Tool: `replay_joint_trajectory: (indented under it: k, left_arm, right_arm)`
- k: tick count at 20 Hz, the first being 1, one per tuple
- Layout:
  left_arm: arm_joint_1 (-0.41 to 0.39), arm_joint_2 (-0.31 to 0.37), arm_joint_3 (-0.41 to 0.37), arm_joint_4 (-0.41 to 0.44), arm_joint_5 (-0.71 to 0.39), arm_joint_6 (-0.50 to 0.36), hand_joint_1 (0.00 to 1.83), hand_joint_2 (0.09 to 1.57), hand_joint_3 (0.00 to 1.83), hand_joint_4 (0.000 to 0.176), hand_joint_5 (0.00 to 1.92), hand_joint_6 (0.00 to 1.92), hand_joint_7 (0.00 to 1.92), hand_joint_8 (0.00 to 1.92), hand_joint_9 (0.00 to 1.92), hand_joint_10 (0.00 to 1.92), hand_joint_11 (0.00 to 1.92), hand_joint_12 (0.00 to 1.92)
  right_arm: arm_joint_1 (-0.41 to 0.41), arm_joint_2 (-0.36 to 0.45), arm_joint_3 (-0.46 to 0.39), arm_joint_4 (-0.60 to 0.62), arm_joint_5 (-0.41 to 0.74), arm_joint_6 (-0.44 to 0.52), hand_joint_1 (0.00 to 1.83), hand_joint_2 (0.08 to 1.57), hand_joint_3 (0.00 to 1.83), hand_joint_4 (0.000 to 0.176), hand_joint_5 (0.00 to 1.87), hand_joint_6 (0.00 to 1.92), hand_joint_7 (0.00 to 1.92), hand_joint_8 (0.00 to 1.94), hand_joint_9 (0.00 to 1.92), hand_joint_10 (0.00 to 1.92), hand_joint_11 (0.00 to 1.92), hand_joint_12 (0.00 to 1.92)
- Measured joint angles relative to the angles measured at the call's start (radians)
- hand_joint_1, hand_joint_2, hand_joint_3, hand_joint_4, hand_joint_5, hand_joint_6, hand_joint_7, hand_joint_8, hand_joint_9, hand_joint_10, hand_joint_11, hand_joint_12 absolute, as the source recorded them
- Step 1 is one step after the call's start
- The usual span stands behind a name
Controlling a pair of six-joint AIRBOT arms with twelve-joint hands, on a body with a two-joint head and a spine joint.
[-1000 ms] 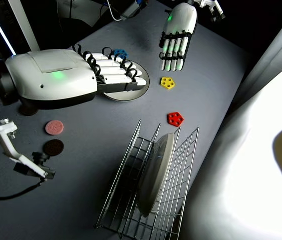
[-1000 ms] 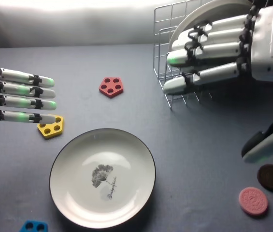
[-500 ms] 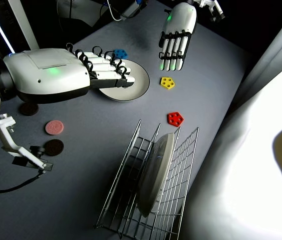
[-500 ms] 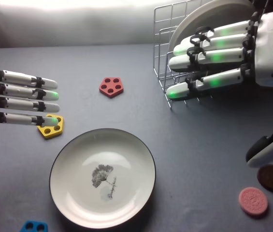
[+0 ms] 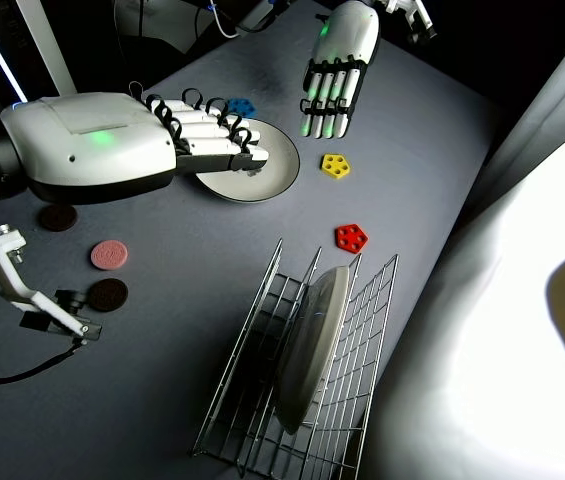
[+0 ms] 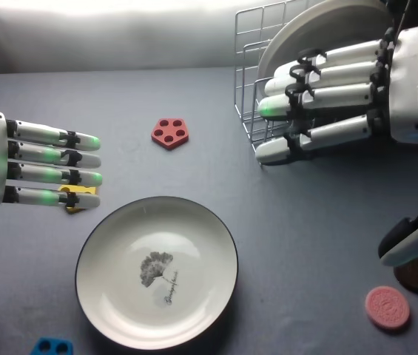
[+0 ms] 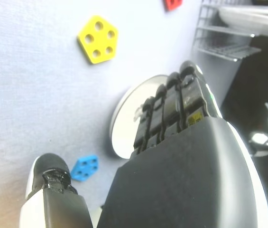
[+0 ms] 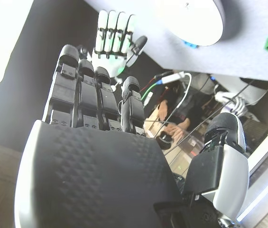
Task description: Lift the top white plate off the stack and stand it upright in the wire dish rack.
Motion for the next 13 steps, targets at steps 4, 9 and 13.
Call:
replay_joint_trajectory:
  k: [4,9,13]
  left_arm:
    - [0.000,0.014,-0.025,0.000,0.022,0.002,0.25,0.94,0.00,0.000,0.01,0.00,0.02,0.01,0.02,0.01,0.05,0.01]
    - [-0.001,0.017,-0.031,0.008,0.040,0.003,0.26,0.94,0.00,0.000,0.00,0.00,0.01,0.00,0.02,0.00,0.04,0.01]
    - [-0.001,0.017,-0.031,0.014,0.052,0.003,0.25,0.94,0.00,0.000,0.00,0.00,0.02,0.00,0.03,0.01,0.07,0.02]
  right_arm:
    - [0.000,0.000,0.000,0.003,0.003,-0.005,0.21,0.86,0.00,0.176,0.10,0.00,0.01,0.00,0.02,0.00,0.10,0.04]
    - [0.000,0.000,-0.003,-0.001,0.005,-0.009,0.21,0.87,0.00,0.176,0.08,0.00,0.00,0.00,0.02,0.00,0.12,0.05]
    - [-0.007,0.000,-0.003,-0.013,0.011,-0.009,0.20,0.88,0.00,0.169,0.08,0.01,0.01,0.01,0.03,0.01,0.14,0.06]
